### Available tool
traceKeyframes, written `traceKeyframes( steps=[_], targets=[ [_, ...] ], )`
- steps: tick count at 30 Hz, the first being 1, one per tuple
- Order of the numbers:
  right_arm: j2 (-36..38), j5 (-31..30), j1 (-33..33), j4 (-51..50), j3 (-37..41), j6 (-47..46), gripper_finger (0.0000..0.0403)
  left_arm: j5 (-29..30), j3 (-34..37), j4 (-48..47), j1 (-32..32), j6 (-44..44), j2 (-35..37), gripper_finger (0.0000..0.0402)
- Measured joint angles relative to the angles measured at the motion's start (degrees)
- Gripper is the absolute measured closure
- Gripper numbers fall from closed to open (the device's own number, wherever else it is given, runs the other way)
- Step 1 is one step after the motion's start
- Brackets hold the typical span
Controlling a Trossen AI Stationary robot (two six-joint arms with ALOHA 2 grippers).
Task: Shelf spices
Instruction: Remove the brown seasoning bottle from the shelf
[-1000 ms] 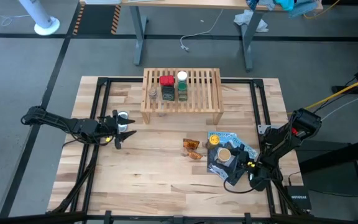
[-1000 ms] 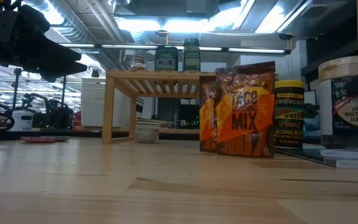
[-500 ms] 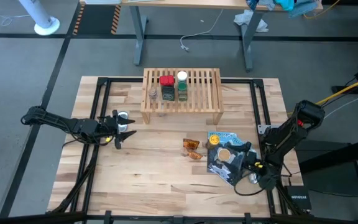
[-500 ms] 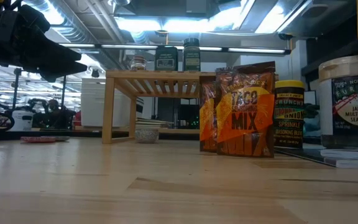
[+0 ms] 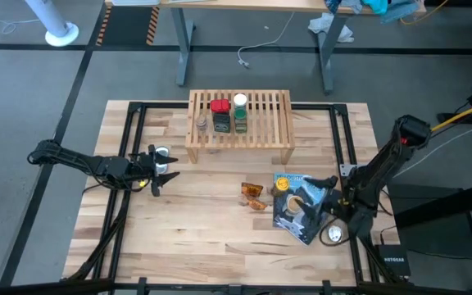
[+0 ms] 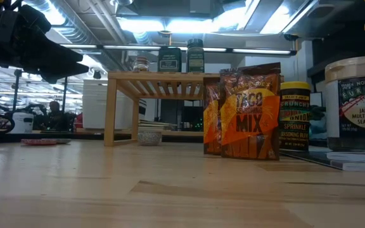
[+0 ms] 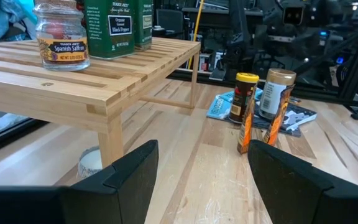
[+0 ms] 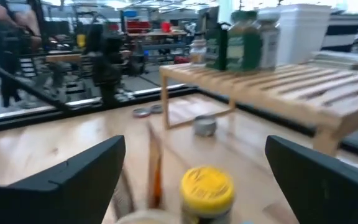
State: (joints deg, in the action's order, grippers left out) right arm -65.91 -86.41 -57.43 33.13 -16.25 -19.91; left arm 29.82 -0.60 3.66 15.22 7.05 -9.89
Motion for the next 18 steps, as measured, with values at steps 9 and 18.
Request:
traceKeyframes(
  steps=[9,18],
  targets=[
    [10.33,25.24,13.59,15.36,0.02,28.29,0.0011,-0.01,-0.01,-0.01,-0.01,0.00,-0.01,0.0160],
    [14.68,33.11,21.36,24.03,0.00,39.74,0.0011,0.00,-0.02,-0.02,0.00,0.00,-0.02,0.0160]
  ],
)
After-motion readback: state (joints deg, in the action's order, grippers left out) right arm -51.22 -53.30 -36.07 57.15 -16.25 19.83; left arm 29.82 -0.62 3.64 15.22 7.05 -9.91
